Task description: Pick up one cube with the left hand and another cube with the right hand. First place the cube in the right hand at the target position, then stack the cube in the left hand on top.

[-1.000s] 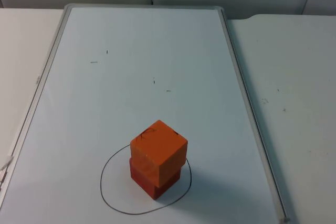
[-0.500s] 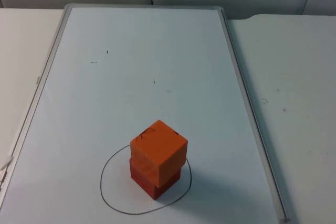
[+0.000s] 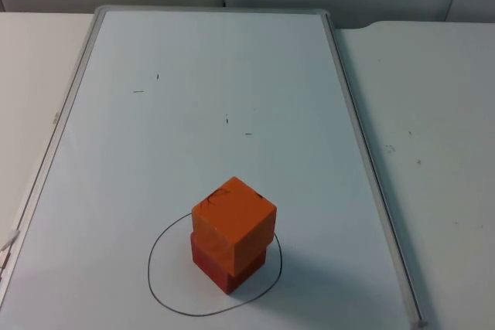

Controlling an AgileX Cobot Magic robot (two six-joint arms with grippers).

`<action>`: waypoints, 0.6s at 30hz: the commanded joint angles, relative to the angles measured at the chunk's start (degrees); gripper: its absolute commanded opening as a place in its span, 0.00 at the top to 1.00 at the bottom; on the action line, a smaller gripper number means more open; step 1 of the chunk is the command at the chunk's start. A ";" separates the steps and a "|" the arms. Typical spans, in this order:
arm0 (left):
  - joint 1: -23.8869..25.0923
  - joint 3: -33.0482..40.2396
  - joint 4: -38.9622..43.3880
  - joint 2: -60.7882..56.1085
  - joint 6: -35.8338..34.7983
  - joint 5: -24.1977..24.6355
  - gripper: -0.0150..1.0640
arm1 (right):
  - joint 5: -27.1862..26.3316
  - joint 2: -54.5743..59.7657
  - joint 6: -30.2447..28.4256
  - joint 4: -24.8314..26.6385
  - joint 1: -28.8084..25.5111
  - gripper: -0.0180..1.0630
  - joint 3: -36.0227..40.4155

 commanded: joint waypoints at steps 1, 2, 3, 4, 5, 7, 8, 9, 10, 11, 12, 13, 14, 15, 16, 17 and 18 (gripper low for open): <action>-0.20 0.18 -0.49 -0.28 -0.10 -0.53 0.01 | -3.22 -0.24 -0.93 0.50 0.16 0.31 1.28; -0.20 0.18 -0.49 -0.28 -0.10 -0.53 0.01 | -3.22 -0.24 -0.93 0.50 0.16 0.31 1.28; -0.20 0.18 -0.49 -0.28 -0.10 -0.53 0.01 | -3.85 -0.24 -2.09 1.27 0.16 0.31 1.80; -0.20 0.18 -0.49 -0.28 -0.10 -0.53 0.01 | -3.85 -0.24 -3.94 2.77 0.16 0.31 1.69; -0.20 0.18 -0.49 -0.28 -0.10 -0.53 0.01 | -3.85 -0.24 -4.18 3.02 0.16 0.31 1.69; -0.20 0.18 -0.49 -0.28 -0.10 -0.53 0.01 | -3.85 -0.24 -5.02 3.62 0.16 0.31 1.69; -0.20 0.18 -0.49 -0.28 -0.10 -0.53 0.01 | -3.85 -0.24 -5.02 3.62 0.16 0.31 1.69; -0.20 0.18 -0.49 -0.28 -0.10 -0.53 0.01 | -3.85 -0.24 -5.02 3.62 0.16 0.31 1.69; -0.20 0.18 -0.49 -0.28 -0.10 -0.53 0.01 | -3.85 -0.24 -5.02 3.62 0.16 0.31 1.69; -0.20 0.18 -0.49 -0.28 -0.10 -0.53 0.01 | -3.85 -0.24 -5.02 3.62 0.16 0.31 1.69; -0.20 0.18 -0.49 -0.28 -0.10 -0.53 0.01 | -3.85 -0.24 -5.02 3.62 0.16 0.30 1.69; -0.20 0.18 -0.49 -0.28 -0.10 -0.53 0.01 | -3.85 -0.24 -5.02 3.62 0.16 0.30 1.69; -0.20 0.18 -0.49 -0.28 -0.10 -0.53 0.01 | -3.85 -0.24 -5.02 3.62 0.16 0.28 1.69; -0.20 0.18 -0.49 -0.28 -0.10 -0.53 0.01 | -3.85 -0.24 -5.02 3.62 0.16 0.22 1.69; -0.20 0.18 -0.49 -0.28 -0.10 -0.53 0.01 | -3.85 -0.24 -5.02 3.62 0.16 0.13 1.69; -0.20 0.18 -0.49 -0.28 -0.10 -0.53 0.01 | -3.85 -0.24 -5.02 3.62 0.16 0.13 1.69; -0.20 0.18 -0.49 -0.28 -0.10 -0.53 0.01 | -3.85 -0.24 -5.02 3.62 0.16 0.01 1.69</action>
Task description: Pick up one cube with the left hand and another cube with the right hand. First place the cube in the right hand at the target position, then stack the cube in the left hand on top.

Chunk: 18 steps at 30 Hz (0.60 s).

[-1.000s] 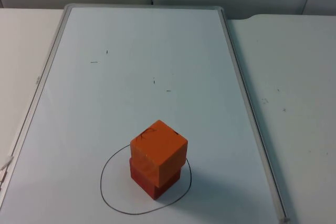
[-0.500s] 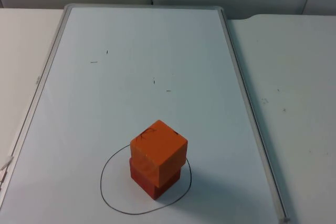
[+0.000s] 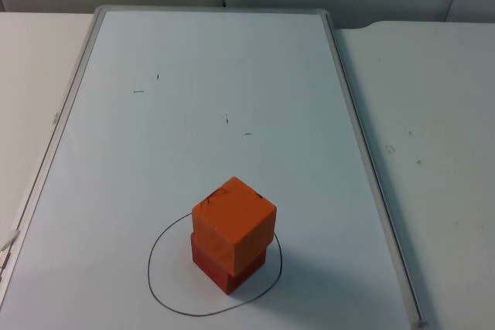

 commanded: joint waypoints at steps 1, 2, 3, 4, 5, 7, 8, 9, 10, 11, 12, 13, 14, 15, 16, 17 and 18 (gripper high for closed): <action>-0.20 0.18 -0.49 -0.28 -0.10 -0.53 0.01 | -0.94 -0.24 -0.51 0.27 0.16 0.01 0.28; -0.20 0.18 -0.49 -0.28 -0.10 -0.53 0.01 | -0.94 -0.24 -0.61 0.39 0.16 0.01 0.28; -0.20 0.18 -0.49 -0.28 -0.10 -0.53 0.01 | -0.94 -0.24 -0.80 0.61 0.16 0.01 0.28; -0.20 0.18 -0.49 -0.28 -0.10 -0.53 0.01 | -0.94 -0.24 -0.80 0.61 0.16 0.01 0.28; -0.20 0.18 -0.49 -0.28 -0.10 -0.53 0.01 | -0.94 -0.24 -0.70 0.60 0.16 0.01 0.28; -0.20 0.18 -0.49 -0.28 -0.10 -0.53 0.01 | -0.94 -0.24 -0.59 0.37 0.16 0.01 0.28; -0.20 0.18 -0.49 -0.28 -0.10 -0.53 0.01 | -0.94 -0.24 -0.59 0.37 0.16 0.01 0.28; -0.20 0.18 -0.49 -0.28 -0.10 -0.53 0.01 | -0.94 -0.24 -0.59 0.37 0.16 0.01 0.28; -0.20 0.18 -0.49 -0.28 -0.10 -0.53 0.01 | -0.94 -0.24 -0.59 0.37 0.16 0.01 0.28; -0.20 0.18 -0.49 -0.28 -0.10 -0.53 0.01 | -0.94 -0.24 -0.59 0.37 0.16 0.01 0.28; -0.20 0.18 -0.49 -0.28 -0.10 -0.53 0.01 | -0.94 -0.24 -0.59 0.37 0.16 0.01 0.28; -0.20 0.18 -0.49 -0.28 -0.10 -0.53 0.01 | -0.94 -0.24 -0.59 0.37 0.16 0.01 0.28; -0.20 0.18 -0.49 -0.28 -0.10 -0.53 0.01 | -0.94 -0.24 -0.59 0.37 0.16 0.01 0.28; -0.20 0.18 -0.49 -0.28 -0.10 -0.53 0.01 | -0.94 -0.24 -0.59 0.37 0.16 0.01 0.28; -0.20 0.18 -0.49 -0.28 -0.10 -0.53 0.01 | -0.94 -0.24 -0.59 0.37 0.16 0.01 0.28; -0.20 0.18 -0.49 -0.28 -0.10 -0.53 0.01 | -1.06 -0.24 -0.59 0.38 0.16 0.01 0.28; -0.20 0.18 -0.49 -0.28 -0.10 -0.53 0.01 | -1.06 -0.24 -0.59 0.38 0.16 0.01 0.28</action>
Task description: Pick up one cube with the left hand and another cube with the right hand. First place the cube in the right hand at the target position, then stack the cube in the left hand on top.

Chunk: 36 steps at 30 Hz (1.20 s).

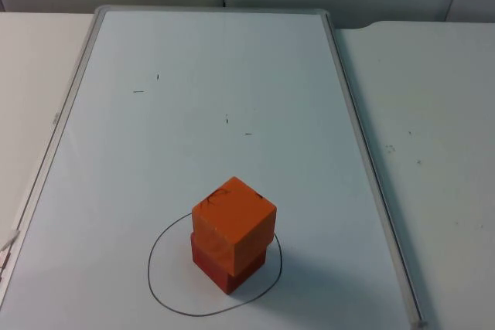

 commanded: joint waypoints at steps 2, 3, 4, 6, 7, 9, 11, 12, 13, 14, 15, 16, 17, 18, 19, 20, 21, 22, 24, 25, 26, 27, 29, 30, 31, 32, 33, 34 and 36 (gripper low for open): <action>-0.20 0.18 -0.49 -0.28 -0.10 -0.53 0.01 | -1.04 -0.24 -0.34 0.23 -0.25 0.01 0.28; -0.20 0.18 -0.49 -0.28 -0.10 -0.53 0.01 | -1.04 -0.24 -0.34 0.23 -1.27 0.01 0.28; -0.20 0.18 -0.49 -0.28 -0.10 -0.53 0.01 | -1.04 -0.24 -0.34 0.23 -2.60 0.01 0.28; -0.20 0.18 -0.49 -0.28 -0.10 -0.53 0.01 | -1.04 -0.24 -0.34 0.23 -7.03 0.01 0.28; -0.20 0.18 -0.49 -0.28 -0.10 -0.53 0.01 | -1.04 -0.24 -0.34 0.23 -7.03 0.01 0.28; -0.20 0.18 -0.49 -0.28 -0.10 -0.53 0.01 | -1.04 -0.24 -0.34 0.23 -11.84 0.01 0.28; -0.20 0.18 -0.49 -0.28 -0.10 -0.53 0.01 | -1.04 -0.24 -0.34 0.23 -14.63 0.01 0.28; -0.20 0.18 -0.49 -0.28 -0.10 -0.53 0.01 | -1.04 -0.24 -0.34 0.23 -18.48 0.01 0.28; -0.20 0.18 -0.49 -0.28 -0.10 -0.53 0.01 | -1.04 -0.24 -0.34 0.23 -21.37 0.01 0.28; -0.20 0.18 -0.49 -0.28 -0.10 -0.53 0.01 | -1.04 -0.24 -0.34 0.23 -24.22 0.01 0.28; -0.20 0.18 -0.49 -0.28 -0.10 -0.53 0.01 | -1.04 -0.24 -0.34 0.23 -24.22 0.01 0.28; -0.20 0.18 -0.49 -0.28 -0.10 -0.53 0.01 | -1.04 -0.24 -0.34 0.23 -26.90 0.01 0.28; -0.20 0.18 -0.49 -0.28 -0.10 -0.53 0.01 | -1.04 -0.24 -0.34 0.23 -29.10 0.01 0.28; -0.20 0.18 -0.49 -0.28 -0.10 -0.53 0.01 | -1.04 -0.24 -0.34 0.23 -31.52 0.01 0.28; -0.20 0.18 -0.49 -0.28 -0.10 -0.53 0.01 | -1.04 -0.24 -0.34 0.23 -35.04 0.01 0.28; -0.20 0.18 -0.49 -0.28 -0.10 -0.53 0.01 | -1.04 -0.24 -0.34 0.23 -35.04 0.01 0.28; -0.20 0.18 -0.49 -0.28 -0.10 -0.53 0.01 | -1.04 -0.24 -0.34 0.23 -35.78 0.01 0.28; -0.20 0.18 -0.49 -0.28 -0.10 -0.53 0.01 | -1.04 -0.24 -0.34 0.23 -38.94 0.01 0.28; -0.20 0.18 -0.49 -0.28 -0.10 -0.53 0.01 | -1.04 -0.24 -0.34 0.23 -42.86 0.01 0.28; -0.20 0.18 -0.49 -0.28 -0.10 -0.53 0.01 | -1.04 -0.24 -0.34 0.23 -44.41 0.01 0.28; -0.20 0.18 -0.49 -0.28 -0.10 -0.53 0.01 | -1.04 -0.24 -0.34 0.23 -44.41 0.01 0.28; -0.20 0.18 -0.49 -0.28 -0.10 -0.53 0.01 | -1.04 -0.24 -0.34 0.23 -46.18 0.01 0.28; -0.20 0.18 -0.49 -0.28 -0.10 -0.53 0.01 | -1.04 -0.24 -0.34 0.23 -49.27 0.01 0.28; -0.20 0.18 -0.49 -0.28 -0.10 -0.53 0.01 | -1.04 -0.24 -0.34 0.23 -50.76 0.01 0.28; -0.20 0.18 -0.49 -0.28 -0.10 -0.53 0.01 | -1.04 -0.24 -0.34 0.23 -50.76 0.01 0.28; -0.20 0.18 -0.49 -0.28 -0.10 -0.53 0.01 | -1.04 -0.24 -0.34 0.23 -52.09 0.01 0.28; -0.20 0.18 -0.49 -0.28 -0.10 -0.53 0.01 | -1.04 -0.24 -0.34 0.23 -53.27 0.01 0.28; -0.20 0.18 -0.49 -0.28 -0.10 -0.53 0.01 | -1.04 -0.24 -0.34 0.23 -54.05 0.01 0.28; -0.20 0.18 -0.49 -0.28 -0.10 -0.53 0.01 | -1.04 -0.24 -0.34 0.23 -55.21 0.01 0.28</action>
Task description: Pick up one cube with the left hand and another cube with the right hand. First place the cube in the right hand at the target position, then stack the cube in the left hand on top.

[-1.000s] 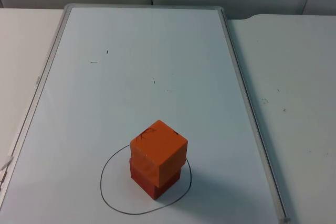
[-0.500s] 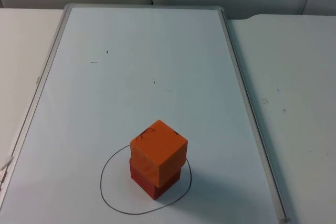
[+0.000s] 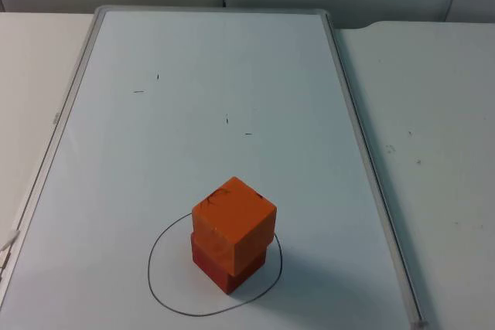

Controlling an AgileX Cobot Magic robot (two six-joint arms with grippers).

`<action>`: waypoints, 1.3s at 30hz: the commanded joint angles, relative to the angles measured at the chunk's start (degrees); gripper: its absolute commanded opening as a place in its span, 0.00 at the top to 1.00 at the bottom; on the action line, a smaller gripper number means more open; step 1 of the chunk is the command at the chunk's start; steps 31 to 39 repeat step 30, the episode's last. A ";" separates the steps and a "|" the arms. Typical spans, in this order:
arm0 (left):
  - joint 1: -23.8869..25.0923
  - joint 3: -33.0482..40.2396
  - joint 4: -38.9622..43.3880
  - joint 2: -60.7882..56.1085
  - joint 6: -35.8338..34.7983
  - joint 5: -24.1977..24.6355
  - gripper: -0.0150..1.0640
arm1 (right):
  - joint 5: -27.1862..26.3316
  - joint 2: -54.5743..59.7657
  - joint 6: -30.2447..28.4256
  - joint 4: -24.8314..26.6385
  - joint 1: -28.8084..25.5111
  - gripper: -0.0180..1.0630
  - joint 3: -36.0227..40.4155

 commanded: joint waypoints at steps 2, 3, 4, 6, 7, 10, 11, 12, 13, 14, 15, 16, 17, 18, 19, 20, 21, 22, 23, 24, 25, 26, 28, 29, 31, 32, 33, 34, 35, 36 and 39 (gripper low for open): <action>1.20 0.18 -0.49 -0.28 -0.10 -0.53 0.01 | -0.79 -0.24 -0.34 0.12 -1.50 0.01 0.28; 2.04 0.18 -0.49 -0.28 -0.10 -0.53 0.01 | -0.79 -0.24 -0.34 0.24 -1.62 0.01 0.28; 2.04 0.18 -0.49 -0.28 -0.10 -0.53 0.01 | -0.79 -0.24 -0.34 0.24 -1.62 0.01 0.28; 4.86 0.18 -0.49 -0.28 -0.10 -0.53 0.01 | -0.79 -0.24 -0.34 0.24 -1.62 0.01 0.28; 6.56 0.18 -0.49 -0.28 -0.10 -0.53 0.01 | -0.79 -0.24 -0.34 0.24 -1.62 0.01 0.28; 10.07 0.18 -0.49 -0.28 -0.10 -0.53 0.01 | -0.79 -0.24 -0.34 0.24 -1.62 0.01 0.28; 13.42 0.18 -0.49 -0.28 -0.10 -0.53 0.01 | -0.79 -0.24 -0.34 0.24 -1.62 0.01 0.28; 15.34 0.18 -0.49 -0.28 -0.10 -0.53 0.01 | -0.79 -0.24 -0.34 0.24 -1.62 0.01 0.28; 15.34 0.18 -0.49 -0.28 -0.10 -0.53 0.01 | -0.79 -0.24 -0.34 0.24 -1.62 0.01 0.28; 17.68 0.18 -0.49 -0.28 -0.10 -0.53 0.01 | -0.79 -0.24 -0.34 0.24 -1.62 0.01 0.28; 19.97 0.18 -0.49 -0.28 -0.10 -0.53 0.01 | -0.79 -0.24 -0.34 0.24 -1.62 0.01 0.28; 21.83 0.18 -0.49 -0.28 -0.10 -0.53 0.01 | -0.79 -0.24 -0.34 0.24 -1.62 0.01 0.28; 25.05 0.18 -0.49 -0.28 -0.10 -0.53 0.01 | -0.79 -0.24 -0.34 0.24 -1.62 0.01 0.28; 25.05 0.18 -0.49 -0.28 -0.10 -0.53 0.01 | -0.79 -0.24 -0.34 0.24 -1.62 0.01 0.28; 27.10 0.18 -0.49 -0.28 -0.10 -0.53 0.01 | -0.79 -0.24 -0.34 0.24 -1.62 0.01 0.28; 28.75 0.18 -0.49 -0.28 -0.10 -0.53 0.01 | -0.79 -0.24 -0.34 0.24 -1.62 0.01 0.28; 30.62 0.18 -0.49 -0.28 -0.10 -0.53 0.01 | -0.79 -0.24 -0.34 0.24 -1.62 0.01 0.28; 30.62 0.18 -0.49 -0.28 -0.10 -0.53 0.01 | -0.79 -0.24 -0.34 0.24 -1.62 0.01 0.28; 32.36 0.18 -0.49 -0.28 -0.10 -0.53 0.01 | -0.79 -0.24 -0.34 0.24 -1.62 0.01 0.28; 33.98 0.18 -0.49 -0.28 -0.10 -0.53 0.01 | -0.79 -0.24 -0.34 0.24 -1.62 0.01 0.28; 35.24 0.18 -0.49 -0.28 -0.10 -0.53 0.01 | -0.79 -0.24 -0.34 0.24 -1.62 0.01 0.28; 36.58 0.18 -0.49 -0.28 -0.10 -0.53 0.01 | -0.79 -0.24 -0.34 0.24 -1.62 0.01 0.28; 38.26 0.18 -0.49 -0.28 -0.10 -0.53 0.01 | -0.79 -0.24 -0.34 0.24 -1.62 0.01 0.28; 38.94 0.18 -0.49 -0.28 -0.10 -0.53 0.01 | -0.79 -0.24 -0.34 0.24 -1.62 0.01 0.28; 39.51 0.18 -0.49 -0.28 -0.10 -0.53 0.01 | -0.79 -0.24 -0.34 0.24 -1.62 0.01 0.28; 39.51 0.18 -0.49 -0.28 -0.10 -0.53 0.01 | -0.79 -0.24 -0.34 0.24 -1.62 0.01 0.28; 39.51 0.18 -0.49 -0.28 -0.10 -0.53 0.01 | -0.79 -0.24 -0.34 0.24 -1.62 0.01 0.28; 39.51 0.18 -0.49 -0.28 -0.10 -0.53 0.01 | -0.79 -0.24 -0.34 0.24 -1.62 0.01 0.28; 39.51 0.18 -0.49 -0.28 -0.10 -0.53 0.01 | -0.79 -0.24 -0.34 0.24 -1.62 0.01 0.28; 39.51 0.18 -0.49 -0.28 -0.10 -0.53 0.01 | -0.79 -0.24 -0.34 0.24 -1.62 0.01 0.28; 39.51 0.18 -0.49 -0.28 -0.10 -0.53 0.01 | -0.79 -0.24 -0.34 0.24 -1.62 0.01 0.28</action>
